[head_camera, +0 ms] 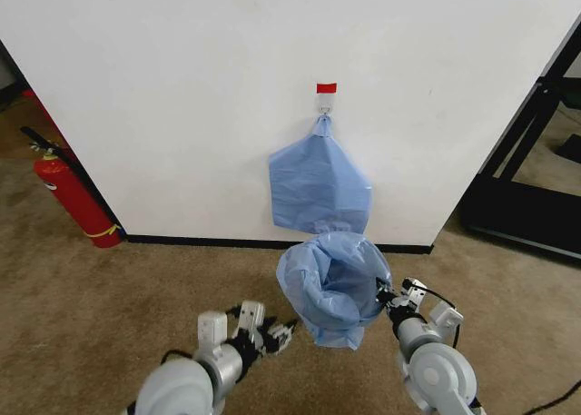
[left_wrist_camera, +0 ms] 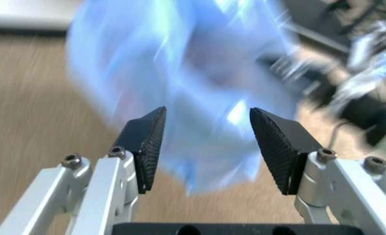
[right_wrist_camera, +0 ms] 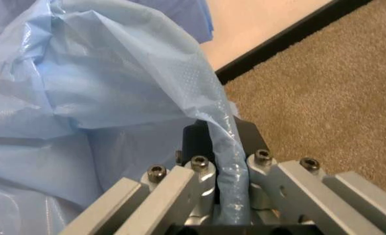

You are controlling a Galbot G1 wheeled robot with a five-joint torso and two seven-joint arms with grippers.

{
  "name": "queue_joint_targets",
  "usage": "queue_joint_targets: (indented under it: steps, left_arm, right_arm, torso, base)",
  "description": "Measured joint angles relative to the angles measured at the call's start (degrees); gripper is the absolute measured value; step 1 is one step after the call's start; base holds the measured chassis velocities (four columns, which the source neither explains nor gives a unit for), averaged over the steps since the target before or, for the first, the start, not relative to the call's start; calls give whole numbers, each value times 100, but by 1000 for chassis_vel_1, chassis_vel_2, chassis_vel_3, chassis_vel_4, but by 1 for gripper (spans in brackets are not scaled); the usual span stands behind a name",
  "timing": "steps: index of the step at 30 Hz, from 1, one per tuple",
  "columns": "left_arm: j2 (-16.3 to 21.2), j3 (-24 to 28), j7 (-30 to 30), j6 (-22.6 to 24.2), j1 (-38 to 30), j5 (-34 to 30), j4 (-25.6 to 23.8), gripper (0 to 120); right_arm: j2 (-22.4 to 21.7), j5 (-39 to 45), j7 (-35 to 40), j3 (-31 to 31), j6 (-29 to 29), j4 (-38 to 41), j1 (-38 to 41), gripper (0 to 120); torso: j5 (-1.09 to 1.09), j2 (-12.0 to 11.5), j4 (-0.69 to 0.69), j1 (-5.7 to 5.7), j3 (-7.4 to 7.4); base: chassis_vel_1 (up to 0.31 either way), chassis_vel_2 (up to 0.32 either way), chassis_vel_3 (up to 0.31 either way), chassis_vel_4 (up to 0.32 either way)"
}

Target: Pick up the garbage bag from the wall and place it over the trash bin.

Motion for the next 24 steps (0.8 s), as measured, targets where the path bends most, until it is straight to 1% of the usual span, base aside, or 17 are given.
queue_joint_targets:
  steps: [1,2,4,5,6,7,8,10,11,12,13,14,15,17,21,23,24]
  left_arm:
    - [47,107,21,68,-361,-109,49,47]
    - [79,290,-21,158,-804,-270,143,42]
    - [82,345,-42,180,-916,-312,170,40]
    - [66,659,-141,257,-1413,-502,287,34]
    - [40,833,-191,292,-1654,-577,355,31]
    - [-69,1357,-365,391,-2276,-729,570,23]
    - [-124,1567,-455,446,-2497,-774,663,22]
    - [-316,2088,-693,580,-3063,-897,988,14]
    - [-316,2088,-693,580,-3063,-897,988,14]
    - [-381,2242,-760,615,-3227,-929,1101,11]
    - [-540,2580,-896,677,-3596,-979,1354,5]
    - [-635,2759,-961,715,-3785,-1004,1480,1]
    - [-791,3007,-1072,786,-4041,-1041,1689,0]
    - [-823,3062,-1096,805,-4094,-1043,1744,0]
    - [-1044,3574,-1137,968,-4466,-922,2253,0]
    - [-1129,3793,-1117,1006,-4579,-841,2440,0]
    - [-1129,3793,-1117,1006,-4579,-841,2440,0]
  right_arm:
    - [1,-65,0,-77,6,-19,33,0]
    - [13,-123,-1,-158,6,-41,73,0]
    - [17,-131,-1,-167,6,-43,78,0]
    - [36,-192,-2,-202,10,-62,96,0]
    - [46,-224,-2,-212,14,-75,101,0]
    - [73,-303,-4,-224,30,-125,116,0]
    - [86,-323,-4,-226,34,-142,124,0]
    - [121,-368,-4,-225,49,-189,145,0]
    - [121,-368,-4,-225,49,-189,145,0]
    - [131,-381,-3,-225,53,-197,151,0]
    - [164,-422,-3,-218,68,-209,164,0]
    - [183,-437,-4,-214,73,-210,168,0]
    - [209,-462,-4,-213,82,-211,172,0]
    - [217,-471,-5,-215,85,-211,172,0]
    - [240,-531,-45,-220,111,-229,165,0]
    - [237,-533,-50,-220,117,-233,165,0]
    - [237,-533,-50,-220,117,-233,165,0]
  torso:
    - [-1,0,-2,0,0]
    - [1,0,2,0,0]
    - [2,0,2,0,0]
    - [0,0,3,0,1]
    - [-1,0,3,0,0]
    - [0,0,1,0,0]
    - [2,0,-1,0,1]
    - [1,0,-1,0,1]
    - [1,0,-1,0,1]
    - [1,0,0,0,1]
    - [1,0,1,0,1]
    - [1,0,1,0,1]
    - [1,0,0,1,1]
    - [1,0,0,0,1]
    - [1,0,2,0,1]
    - [2,0,2,0,1]
    - [2,0,2,0,1]
  base:
    - [0,0,0,0]
    - [0,0,0,0]
    - [0,0,0,0]
    - [0,0,0,0]
    - [0,0,0,0]
    - [0,0,0,0]
    - [0,0,0,0]
    - [0,0,0,0]
    - [0,0,0,0]
    - [0,0,0,0]
    - [0,0,0,0]
    - [0,0,0,0]
    - [0,0,0,0]
    - [0,0,0,0]
    - [0,0,0,0]
    - [0,0,0,0]
    - [0,0,0,0]
